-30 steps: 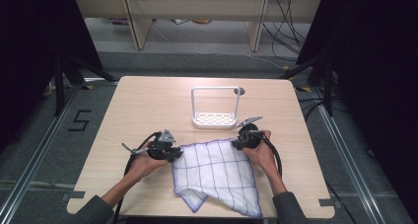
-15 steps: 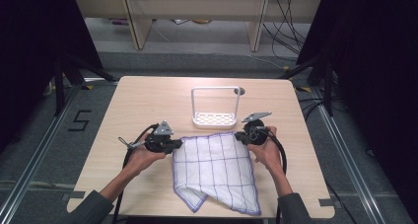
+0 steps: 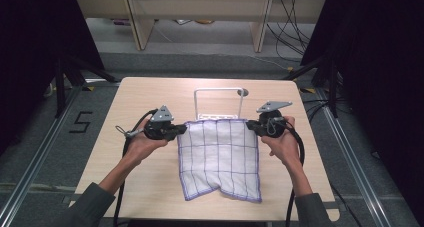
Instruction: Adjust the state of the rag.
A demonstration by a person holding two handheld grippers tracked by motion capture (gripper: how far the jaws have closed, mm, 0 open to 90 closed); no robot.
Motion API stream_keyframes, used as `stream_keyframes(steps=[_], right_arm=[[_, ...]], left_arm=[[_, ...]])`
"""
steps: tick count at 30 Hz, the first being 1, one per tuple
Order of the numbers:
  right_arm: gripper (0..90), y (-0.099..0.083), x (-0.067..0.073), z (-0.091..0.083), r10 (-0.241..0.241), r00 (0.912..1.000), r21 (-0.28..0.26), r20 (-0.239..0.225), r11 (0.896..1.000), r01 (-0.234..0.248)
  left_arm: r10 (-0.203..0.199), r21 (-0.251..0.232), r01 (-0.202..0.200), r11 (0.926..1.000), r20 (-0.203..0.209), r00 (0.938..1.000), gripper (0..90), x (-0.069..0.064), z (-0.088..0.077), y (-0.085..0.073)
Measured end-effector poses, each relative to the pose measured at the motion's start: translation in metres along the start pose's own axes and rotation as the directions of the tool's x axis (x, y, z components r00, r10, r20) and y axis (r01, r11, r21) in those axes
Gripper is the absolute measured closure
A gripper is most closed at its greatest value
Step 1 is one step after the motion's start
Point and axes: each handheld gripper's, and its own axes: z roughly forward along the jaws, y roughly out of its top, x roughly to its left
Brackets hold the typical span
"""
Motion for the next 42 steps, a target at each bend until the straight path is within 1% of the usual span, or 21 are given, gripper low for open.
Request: stream_keyframes(steps=[3,4,5,7,9,14,15,17,22,25,27,29,31,32,35,36,37,38,39,41,42], right_arm=[[85.5,-0.001,0.0,-0.005,0.008,1.0,-0.019,-0.006,1.0,-0.008],[85.5,-0.003,0.001,-0.011,-0.003,1.0,-0.02,-0.004,1.0,0.003],[85.4,-0.005,0.002,-0.014,-0.031,0.9994,-0.025,-0.013,0.999,0.03],[85.4,-0.013,0.007,-0.02,-0.036,0.9993,-0.029,-0.008,0.999,0.036],[85.4,-0.018,0.01,-0.023,-0.033,0.9994,-0.023,-0.008,0.999,0.033],[85.2,-0.052,0.026,-0.034,-0.074,0.9967,-0.052,-0.033,0.996,0.072],[85.2,-0.059,0.031,-0.035,-0.052,0.9979,-0.047,-0.038,0.998,0.05],[85.2,-0.07,0.036,-0.034,-0.064,0.9968,-0.044,-0.049,0.997,0.062],[84.9,-0.095,0.048,-0.031,-0.044,0.9959,-0.01,-0.078,0.999,0.043],[84.6,-0.107,0.052,-0.028,-0.055,0.9955,-0.005,-0.077,0.998,0.055],[84.4,-0.109,0.054,-0.029,-0.047,0.9957,0.0,-0.079,0.999,0.048],[83.7,-0.117,0.059,-0.032,-0.048,0.9951,0.003,-0.086,0.999,0.049],[83.1,-0.12,0.062,-0.032,-0.046,0.9946,0.006,-0.093,0.999,0.047],[81.8,-0.127,0.067,-0.033,-0.051,0.9937,0.021,-0.099,0.998,0.053],[80.5,-0.134,0.07,-0.033,-0.057,0.9934,0.026,-0.099,0.998,0.06],[78.1,-0.141,0.074,-0.035,-0.043,0.9937,0.043,-0.104,0.998,0.048],[76.8,-0.143,0.075,-0.036,-0.045,0.993,0.047,-0.109,0.998,0.05],[75.5,-0.146,0.079,-0.039,-0.017,0.9935,0.057,-0.112,0.998,0.024],[72.7,-0.149,0.079,-0.04,-0.033,0.9928,0.053,-0.115,0.998,0.04],[65.7,-0.154,0.082,-0.044,-0.014,0.9932,0.059,-0.116,0.998,0.021],[62.7,-0.155,0.083,-0.046,-0.015,0.9938,0.044,-0.11,0.999,0.02]], left_arm=[[0.011,-0.001,-0.011,0.9999,0.009,0.9999,85.5,-0.004,-0.003,0.002],[0.039,-0.002,-0.039,0.9992,0.024,0.9989,85.5,-0.012,-0.006,0.002],[0.039,-0.002,-0.039,0.9992,0.024,0.9989,85.5,-0.012,-0.006,0.002],[0.074,0.003,-0.075,0.9972,0.044,0.9963,85.5,-0.026,-0.013,-0.003],[0.086,0.012,-0.087,0.9961,0.055,0.9948,85.5,-0.03,-0.015,-0.006],[0.135,0.042,-0.14,0.9892,0.104,0.9853,85.4,-0.055,-0.022,-0.03],[0.148,0.042,-0.153,0.9874,0.099,0.9841,85.4,-0.059,-0.021,-0.035],[0.166,0.06,-0.174,0.9829,0.112,0.9797,85.3,-0.064,-0.021,-0.043],[0.154,0.067,-0.163,0.9844,0.124,0.9803,85.2,-0.076,-0.016,-0.063],[0.172,0.086,-0.184,0.9792,0.131,0.9764,85.2,-0.082,-0.015,-0.072],[0.169,0.084,-0.182,0.9798,0.134,0.9764,85.0,-0.085,-0.015,-0.075],[0.187,0.095,-0.203,0.9746,0.151,0.9706,84.8,-0.093,-0.016,-0.081],[0.193,0.105,-0.211,0.9719,0.153,0.969,84.5,-0.095,-0.016,-0.084],[0.214,0.121,-0.235,0.9644,0.166,0.9626,84.4,-0.099,-0.016,-0.089],[0.212,0.136,-0.237,0.9619,0.179,0.9608,83.3,-0.103,-0.013,-0.094],[0.223,0.149,-0.256,0.9552,0.207,0.9527,82.7,-0.108,-0.011,-0.098],[0.221,0.161,-0.259,0.9525,0.22,0.9502,81.8,-0.11,-0.011,-0.1],[0.197,0.162,-0.236,0.9581,0.227,0.9538,79.8,-0.112,-0.012,-0.101],[0.205,0.151,-0.245,0.9577,0.242,0.9484,76.0,-0.113,-0.012,-0.102],[0.184,0.155,-0.228,0.9612,0.257,0.9488,65.9,-0.114,-0.014,-0.102],[0.153,0.159,-0.2,0.9667,0.267,0.9516,58.9,-0.113,-0.019,-0.099]])
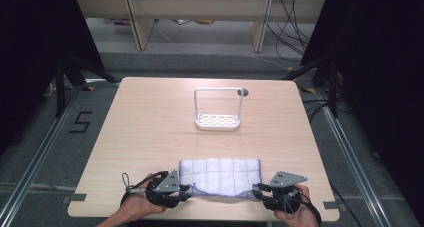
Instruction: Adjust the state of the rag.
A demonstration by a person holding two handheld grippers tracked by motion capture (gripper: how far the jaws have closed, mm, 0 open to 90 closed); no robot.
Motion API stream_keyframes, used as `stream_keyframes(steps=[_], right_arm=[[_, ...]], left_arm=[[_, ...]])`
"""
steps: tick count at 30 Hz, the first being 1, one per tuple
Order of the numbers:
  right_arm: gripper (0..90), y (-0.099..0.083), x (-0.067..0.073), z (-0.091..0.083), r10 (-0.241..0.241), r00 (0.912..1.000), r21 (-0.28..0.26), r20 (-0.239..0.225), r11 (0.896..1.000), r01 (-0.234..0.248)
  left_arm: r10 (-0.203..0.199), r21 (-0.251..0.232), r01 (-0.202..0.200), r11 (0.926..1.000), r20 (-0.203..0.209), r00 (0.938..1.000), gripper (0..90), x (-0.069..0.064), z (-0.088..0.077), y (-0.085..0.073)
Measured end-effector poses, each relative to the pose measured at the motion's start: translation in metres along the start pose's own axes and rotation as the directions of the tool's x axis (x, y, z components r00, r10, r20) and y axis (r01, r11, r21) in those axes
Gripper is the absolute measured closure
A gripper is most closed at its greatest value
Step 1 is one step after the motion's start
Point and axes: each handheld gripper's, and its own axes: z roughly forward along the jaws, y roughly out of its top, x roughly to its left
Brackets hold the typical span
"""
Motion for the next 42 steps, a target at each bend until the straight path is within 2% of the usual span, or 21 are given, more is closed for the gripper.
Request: stream_keyframes(steps=[2,3,4,5,6,7,8,9,11,12,16,17,20,21,23,25,27,30,32,34,42], right_arm=[[56.9,0.001,0.002,-0.007,0.022,0.9997,-0.023,-0.009,0.999,-0.022],[54.3,0.003,0.002,-0.01,0.025,0.9997,-0.047,-0.003,0.999,-0.025],[52.6,0.005,0.004,-0.013,0.063,0.998,-0.059,0.006,0.996,-0.063],[51.2,0.007,0.002,-0.016,0.064,0.9979,-0.075,0.012,0.995,-0.063],[49.7,0.009,0.002,-0.017,0.091,0.9956,-0.081,0.023,0.993,-0.089],[49.7,0.009,0.002,-0.017,0.091,0.9956,-0.081,0.023,0.993,-0.089],[48.3,0.014,-0.003,-0.016,0.098,0.994,-0.081,0.049,0.992,-0.093],[47.9,0.016,-0.004,-0.015,0.126,0.9899,-0.077,0.064,0.99,-0.121],[46.4,0.017,-0.008,-0.009,0.133,0.9876,-0.057,0.084,0.99,-0.128],[46.1,0.017,-0.005,-0.006,0.167,0.9823,-0.047,0.085,0.985,-0.163],[42.5,0.015,-0.007,0.004,0.152,0.9802,-0.021,0.126,0.988,-0.151],[41.5,0.014,-0.006,0.005,0.171,0.9773,-0.005,0.126,0.985,-0.171],[39.5,0.011,-0.003,0.011,0.18,0.973,0.02,0.145,0.983,-0.184],[39.3,0.011,-0.001,0.012,0.2,0.9685,0.033,0.149,0.978,-0.207],[38.8,0.01,-0.001,0.015,0.168,0.9728,0.039,0.16,0.984,-0.177],[38.3,0.009,0.0,0.018,0.164,0.9712,0.054,0.173,0.983,-0.176],[37.9,0.009,0.001,0.019,0.18,0.968,0.06,0.175,0.979,-0.193],[37.6,0.006,0.002,0.024,0.164,0.9686,0.098,0.186,0.978,-0.185],[37.7,0.004,0.003,0.027,0.149,0.968,0.11,0.202,0.979,-0.174],[37.9,0.003,0.004,0.029,0.136,0.9673,0.13,0.214,0.977,-0.166],[41.4,0.0,0.004,0.031,0.181,0.9619,0.119,0.205,0.971,-0.208]], left_arm=[[-0.041,-0.047,0.042,0.998,0.006,0.9991,48.8,0.002,-0.007,0.002],[-0.041,-0.047,0.042,0.998,0.006,0.9991,46.2,0.002,-0.007,0.002],[-0.054,-0.07,0.054,0.9961,-0.003,0.9985,44.1,0.007,-0.014,0.007],[-0.057,-0.077,0.055,0.9955,-0.022,0.9981,42.3,0.012,-0.016,0.009],[-0.057,-0.077,0.055,0.9955,-0.022,0.9981,40.1,0.012,-0.016,0.009],[-0.088,-0.097,0.085,0.9917,-0.028,0.9958,40.1,0.016,-0.017,0.011],[-0.129,-0.117,0.125,0.9853,-0.033,0.9911,36.9,0.025,-0.018,0.016],[-0.138,-0.125,0.131,0.9835,-0.054,0.989,36.9,0.031,-0.018,0.018],[-0.153,-0.106,0.144,0.9839,-0.089,0.9842,37.0,0.044,-0.016,0.021],[-0.169,-0.098,0.16,0.9822,-0.098,0.9807,36.9,0.05,-0.013,0.022],[-0.208,-0.085,0.198,0.9766,-0.139,0.9682,36.1,0.069,-0.003,0.025],[-0.217,-0.085,0.206,0.9749,-0.148,0.9649,36.1,0.074,0.0,0.025],[-0.227,-0.045,0.223,0.9738,-0.15,0.9623,34.9,0.084,0.009,0.024],[-0.219,-0.03,0.216,0.9758,-0.147,0.9648,34.9,0.087,0.012,0.024],[-0.233,-0.026,0.232,0.9724,-0.151,0.9606,34.9,0.091,0.018,0.023],[-0.216,0.006,0.219,0.9757,-0.141,0.9662,34.5,0.093,0.023,0.023],[-0.223,0.004,0.226,0.9742,-0.144,0.9641,34.4,0.094,0.026,0.022],[-0.21,0.031,0.217,0.9757,-0.146,0.9666,35.3,0.096,0.032,0.021],[-0.218,0.032,0.224,0.974,-0.143,0.9655,35.8,0.095,0.033,0.021],[-0.204,0.035,0.211,0.9768,-0.143,0.9683,37.7,0.095,0.033,0.021],[-0.184,0.042,0.19,0.9809,-0.112,0.9765,49.2,0.093,0.035,0.019]])
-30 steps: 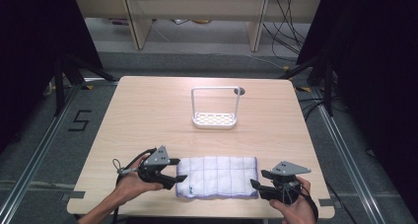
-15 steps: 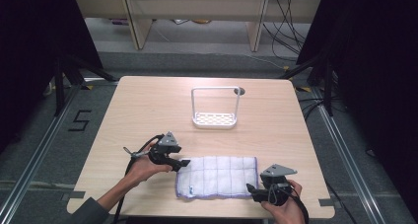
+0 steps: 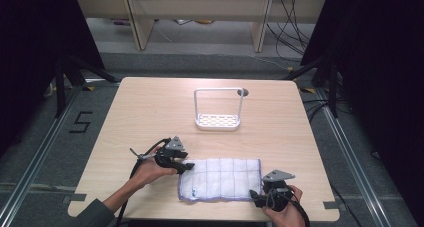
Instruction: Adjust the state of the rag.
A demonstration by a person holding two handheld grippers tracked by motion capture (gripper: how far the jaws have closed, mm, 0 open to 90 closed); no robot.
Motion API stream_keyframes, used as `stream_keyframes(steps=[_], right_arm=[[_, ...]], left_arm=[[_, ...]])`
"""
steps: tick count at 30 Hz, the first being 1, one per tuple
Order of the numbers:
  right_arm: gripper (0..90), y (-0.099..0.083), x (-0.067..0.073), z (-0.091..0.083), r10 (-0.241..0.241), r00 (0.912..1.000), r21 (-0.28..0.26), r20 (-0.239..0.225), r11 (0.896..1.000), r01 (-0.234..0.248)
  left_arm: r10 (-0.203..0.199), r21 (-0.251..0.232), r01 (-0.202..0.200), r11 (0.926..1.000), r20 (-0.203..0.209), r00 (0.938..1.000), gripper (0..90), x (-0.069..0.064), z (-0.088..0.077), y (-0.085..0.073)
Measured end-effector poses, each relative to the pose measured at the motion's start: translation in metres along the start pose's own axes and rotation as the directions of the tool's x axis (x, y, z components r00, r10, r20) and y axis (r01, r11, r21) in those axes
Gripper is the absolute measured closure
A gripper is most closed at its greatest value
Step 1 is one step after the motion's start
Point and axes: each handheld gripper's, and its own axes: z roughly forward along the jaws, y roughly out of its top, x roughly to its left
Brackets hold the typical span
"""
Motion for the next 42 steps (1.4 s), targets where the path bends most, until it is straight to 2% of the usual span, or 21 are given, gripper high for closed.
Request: stream_keyframes(steps=[2,5,6,8,9,10,12,13,16,23,25,26,29,30,31,32,34,35,37,40,42], right_arm=[[42.1,-0.001,0.001,0.0,0.011,0.9999,-0.007,0.004,1.0,-0.011],[42.6,-0.002,0.003,-0.001,0.01,0.9999,-0.009,0.012,1.0,-0.01],[42.6,-0.002,0.003,-0.001,0.009,0.9998,-0.009,0.016,1.0,-0.009],[43.6,-0.003,0.004,-0.001,0.008,0.9997,-0.012,0.022,1.0,-0.008],[44.0,-0.003,0.005,-0.001,0.008,0.9997,-0.017,0.021,1.0,-0.008],[43.9,-0.002,0.005,-0.001,0.007,0.9997,-0.013,0.022,1.0,-0.007],[43.9,-0.002,0.005,-0.001,0.012,0.9997,-0.015,0.021,1.0,-0.012],[43.8,-0.002,0.005,-0.002,0.01,0.9997,-0.011,0.022,1.0,-0.01],[40.5,-0.002,0.006,-0.007,0.054,0.9985,-0.044,-0.008,0.998,-0.054],[41.8,-0.007,0.01,-0.01,0.049,0.9987,-0.036,0.015,0.998,-0.048],[47.4,-0.009,0.01,-0.01,0.041,0.999,-0.031,0.018,0.999,-0.041],[50.5,-0.009,0.011,-0.009,0.037,0.9992,-0.03,0.013,0.999,-0.037],[59.6,-0.01,0.01,-0.006,0.062,0.9979,-0.03,-0.017,0.998,-0.063],[62.9,-0.011,0.009,-0.006,0.064,0.9977,-0.034,-0.025,0.997,-0.064],[62.9,-0.011,0.009,-0.006,0.064,0.9977,-0.034,-0.025,0.997,-0.064],[70.4,-0.011,0.007,-0.006,0.071,0.9967,-0.046,-0.04,0.996,-0.073],[76.1,-0.011,0.007,-0.005,0.076,0.9955,-0.047,-0.057,0.996,-0.078],[78.4,-0.011,0.006,-0.005,0.054,0.9971,-0.058,-0.053,0.997,-0.057],[80.4,-0.01,0.006,-0.004,0.048,0.997,-0.057,-0.06,0.997,-0.052],[83.8,-0.008,-0.001,-0.003,0.032,0.9941,-0.06,-0.104,0.997,-0.039],[84.1,-0.007,-0.002,-0.001,0.025,0.9943,-0.081,-0.104,0.996,-0.033]], left_arm=[[0.003,-0.01,-0.002,1.0,0.004,1.0,53.6,-0.002,0.001,0.0],[0.041,0.007,-0.041,0.9991,0.018,0.999,61.6,-0.004,-0.001,0.0],[0.028,-0.009,-0.028,0.9996,0.021,0.9994,65.3,-0.006,0.0,0.0],[0.059,0.004,-0.059,0.9982,0.025,0.9979,72.0,-0.007,-0.002,0.0],[0.047,-0.01,-0.047,0.9989,0.021,0.9987,74.7,-0.01,-0.001,-0.001],[0.089,0.015,-0.089,0.9959,0.022,0.9958,76.8,-0.009,-0.003,0.0],[0.082,0.009,-0.082,0.9966,0.02,0.9965,77.8,-0.01,-0.003,0.0],[0.098,0.014,-0.098,0.9951,0.016,0.9951,77.8,-0.009,-0.003,0.0],[0.095,0.006,-0.095,0.9955,0.018,0.9953,79.3,-0.011,-0.003,0.0],[0.105,0.012,-0.105,0.9944,0.022,0.9943,80.5,-0.01,-0.004,-0.001],[0.087,0.004,-0.087,0.9962,0.016,0.996,81.0,-0.012,-0.004,-0.001],[0.104,0.016,-0.104,0.9944,0.017,0.9944,81.0,-0.011,-0.005,-0.001],[0.093,0.005,-0.093,0.9957,0.013,0.9956,81.1,-0.012,-0.006,-0.003],[0.072,-0.015,-0.072,0.9973,0.014,0.9973,81.1,-0.013,-0.006,-0.004],[0.072,-0.015,-0.072,0.9973,0.014,0.9973,81.2,-0.013,-0.006,-0.004],[0.072,-0.016,-0.071,0.9973,0.017,0.9973,81.3,-0.013,-0.007,-0.005],[0.092,-0.002,-0.092,0.9958,0.017,0.9956,81.4,-0.014,-0.01,-0.008],[0.088,-0.004,-0.088,0.9961,0.019,0.9959,81.4,-0.015,-0.011,-0.008],[0.078,-0.004,-0.078,0.997,0.026,0.9966,81.5,-0.015,-0.011,-0.009],[0.048,-0.021,-0.048,0.9986,0.034,0.9983,82.1,-0.018,-0.012,-0.013],[0.06,-0.025,-0.059,0.998,0.04,0.9974,82.5,-0.017,-0.013,-0.013]])
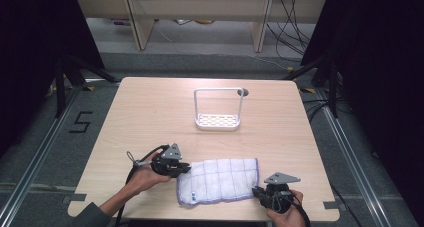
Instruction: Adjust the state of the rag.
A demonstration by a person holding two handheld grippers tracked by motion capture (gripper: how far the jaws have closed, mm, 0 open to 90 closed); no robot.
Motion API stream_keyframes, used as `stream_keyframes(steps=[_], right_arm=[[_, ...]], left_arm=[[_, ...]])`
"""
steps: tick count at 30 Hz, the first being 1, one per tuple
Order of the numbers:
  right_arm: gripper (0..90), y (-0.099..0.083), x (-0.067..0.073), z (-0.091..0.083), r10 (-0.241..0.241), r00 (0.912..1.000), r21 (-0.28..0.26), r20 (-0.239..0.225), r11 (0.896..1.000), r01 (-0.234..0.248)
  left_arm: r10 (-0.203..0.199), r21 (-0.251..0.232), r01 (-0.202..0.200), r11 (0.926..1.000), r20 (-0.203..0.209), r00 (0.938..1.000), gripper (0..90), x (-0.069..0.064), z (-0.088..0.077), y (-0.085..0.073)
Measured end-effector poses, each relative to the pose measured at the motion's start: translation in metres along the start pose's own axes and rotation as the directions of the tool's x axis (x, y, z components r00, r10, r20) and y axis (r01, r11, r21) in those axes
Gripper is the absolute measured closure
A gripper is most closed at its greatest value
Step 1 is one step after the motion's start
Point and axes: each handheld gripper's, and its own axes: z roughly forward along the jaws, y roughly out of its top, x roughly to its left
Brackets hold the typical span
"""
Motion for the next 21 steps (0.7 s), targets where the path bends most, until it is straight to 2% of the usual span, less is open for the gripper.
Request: stream_keyframes(steps=[1,3,4,6,8,9,10,11,12,13,14,16,18,19,20,21], right_arm=[[84.6,0.003,-0.001,0.0,0.002,0.9999,0.022,-0.01,1.0,-0.002],[85.0,0.007,-0.004,0.0,-0.006,0.9999,0.024,-0.013,1.0,0.006],[85.2,0.01,-0.005,0.001,-0.014,0.9998,0.015,-0.014,1.0,0.014],[85.4,0.015,-0.006,0.001,-0.031,0.9995,0.011,-0.009,0.999,0.031],[85.5,0.023,-0.007,0.0,-0.04,0.9991,0.012,-0.013,0.999,0.04],[85.5,0.023,-0.007,0.0,-0.04,0.9991,0.012,-0.013,0.999,0.04],[85.5,0.031,-0.006,-0.002,-0.049,0.9988,0.001,-0.008,0.999,0.049],[85.5,0.035,-0.008,-0.002,-0.075,0.9971,-0.001,-0.011,0.997,0.075],[85.5,0.035,-0.008,-0.002,-0.075,0.9971,-0.001,-0.011,0.997,0.075],[85.5,0.045,-0.01,-0.002,-0.083,0.9964,-0.006,-0.015,0.997,0.083],[85.6,0.051,-0.011,-0.001,-0.092,0.9956,-0.008,-0.017,0.996,0.092],[85.6,0.063,-0.013,0.001,-0.108,0.9938,-0.014,-0.023,0.994,0.108],[85.7,0.076,-0.013,0.004,-0.107,0.9939,-0.009,-0.027,0.994,0.107],[85.6,0.082,-0.014,0.007,-0.13,0.9911,-0.024,-0.028,0.991,0.129],[85.7,0.089,-0.013,0.009,-0.131,0.991,-0.022,-0.025,0.991,0.131],[85.7,0.096,-0.013,0.01,-0.15,0.9881,-0.01,-0.034,0.989,0.15]], left_arm=[[-0.005,0.007,0.005,1.0,-0.001,1.0,82.5,0.0,-0.001,-0.001],[-0.02,-0.003,0.02,0.9998,0.008,0.9998,82.7,-0.001,-0.002,-0.004],[-0.035,-0.012,0.035,0.9993,0.01,0.9993,82.8,-0.002,-0.004,-0.005],[-0.03,-0.011,0.03,0.9995,0.002,0.9996,83.1,-0.003,-0.008,-0.007],[-0.057,-0.035,0.057,0.9977,0.017,0.9982,83.4,-0.006,-0.011,-0.01],[-0.057,-0.035,0.057,0.9977,0.017,0.9982,83.4,-0.006,-0.011,-0.01],[-0.05,-0.033,0.051,0.9981,0.024,0.9985,83.4,-0.008,-0.016,-0.012],[-0.067,-0.043,0.068,0.9968,0.027,0.9974,83.4,-0.01,-0.018,-0.014],[-0.067,-0.043,0.068,0.9968,0.027,0.9974,83.4,-0.01,-0.018,-0.014],[-0.077,-0.047,0.078,0.9958,0.036,0.9964,83.5,-0.013,-0.024,-0.017],[-0.096,-0.063,0.099,0.9931,0.05,0.9941,83.6,-0.015,-0.027,-0.018],[-0.099,-0.082,0.104,0.9912,0.062,0.9931,83.7,-0.019,-0.034,-0.02],[-0.132,-0.111,0.143,0.9835,0.096,0.9866,83.7,-0.024,-0.04,-0.024],[-0.135,-0.117,0.147,0.9821,0.105,0.9853,83.7,-0.027,-0.042,-0.026],[-0.15,-0.124,0.164,0.9786,0.114,0.9821,83.7,-0.031,-0.044,-0.028],[-0.15,-0.124,0.164,0.9786,0.114,0.9821,83.7,-0.031,-0.044,-0.028]])
